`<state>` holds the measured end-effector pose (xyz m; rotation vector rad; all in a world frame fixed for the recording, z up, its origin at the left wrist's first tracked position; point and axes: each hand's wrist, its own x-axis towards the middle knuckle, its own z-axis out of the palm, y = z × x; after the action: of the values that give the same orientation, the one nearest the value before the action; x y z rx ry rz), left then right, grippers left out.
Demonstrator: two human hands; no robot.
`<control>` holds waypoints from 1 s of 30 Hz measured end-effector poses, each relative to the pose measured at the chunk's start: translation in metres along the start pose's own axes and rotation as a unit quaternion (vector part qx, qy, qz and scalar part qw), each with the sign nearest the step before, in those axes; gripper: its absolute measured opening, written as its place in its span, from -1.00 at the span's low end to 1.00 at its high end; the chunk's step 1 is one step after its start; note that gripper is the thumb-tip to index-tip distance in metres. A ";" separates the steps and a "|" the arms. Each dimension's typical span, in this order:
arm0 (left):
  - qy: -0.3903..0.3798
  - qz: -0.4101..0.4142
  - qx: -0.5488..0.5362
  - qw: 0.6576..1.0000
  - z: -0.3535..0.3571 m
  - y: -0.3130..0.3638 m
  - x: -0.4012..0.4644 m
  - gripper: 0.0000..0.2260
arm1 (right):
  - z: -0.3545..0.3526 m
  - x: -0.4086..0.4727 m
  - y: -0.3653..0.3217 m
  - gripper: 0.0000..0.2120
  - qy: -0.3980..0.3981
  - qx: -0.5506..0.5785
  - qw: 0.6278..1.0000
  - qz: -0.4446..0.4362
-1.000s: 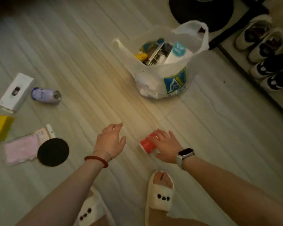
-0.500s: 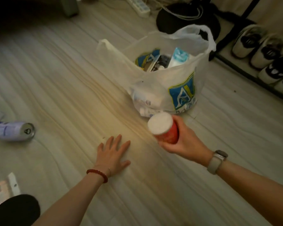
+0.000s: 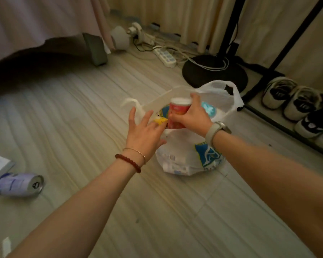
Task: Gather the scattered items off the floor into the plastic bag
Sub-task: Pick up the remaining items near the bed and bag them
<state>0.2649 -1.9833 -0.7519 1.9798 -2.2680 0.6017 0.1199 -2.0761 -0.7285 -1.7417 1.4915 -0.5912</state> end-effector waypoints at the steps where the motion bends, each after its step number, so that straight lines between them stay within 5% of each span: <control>1: -0.003 0.010 -0.013 1.000 0.005 -0.004 -0.005 -0.77 | 0.008 -0.004 0.005 -0.21 -0.025 -0.052 0.998 0.001; 6: 0.036 0.068 -0.105 0.991 0.016 -0.011 -0.044 -0.70 | 0.027 -0.002 0.012 -0.32 -0.047 -0.263 0.964 -0.017; 11: 0.106 0.089 -0.135 0.981 0.015 -0.001 -0.055 -0.94 | 0.024 0.010 0.012 -0.38 0.022 -0.397 0.916 -0.050; 13: 0.120 0.085 -0.148 0.978 0.012 0.001 -0.059 -0.93 | 0.022 0.008 0.015 -0.49 0.053 -0.392 0.916 -0.073; 16: 0.130 0.071 -0.156 0.977 0.004 -0.001 -0.054 -0.89 | 0.021 -0.005 0.031 -0.63 -0.004 -0.349 0.928 -0.131; 23: 0.078 0.052 -0.165 0.982 -0.001 -0.003 -0.052 -0.84 | 0.020 -0.012 0.030 -0.53 -0.157 -0.423 0.885 -0.118; 30: 0.045 0.051 -0.147 0.987 -0.005 -0.019 -0.060 -0.84 | 0.029 -0.049 0.020 -0.61 -0.127 -0.366 0.909 -0.152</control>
<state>0.2928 -1.9272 -0.7614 1.6755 -2.2618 0.3312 0.1189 -2.0226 -0.7561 -2.5393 1.3451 0.0959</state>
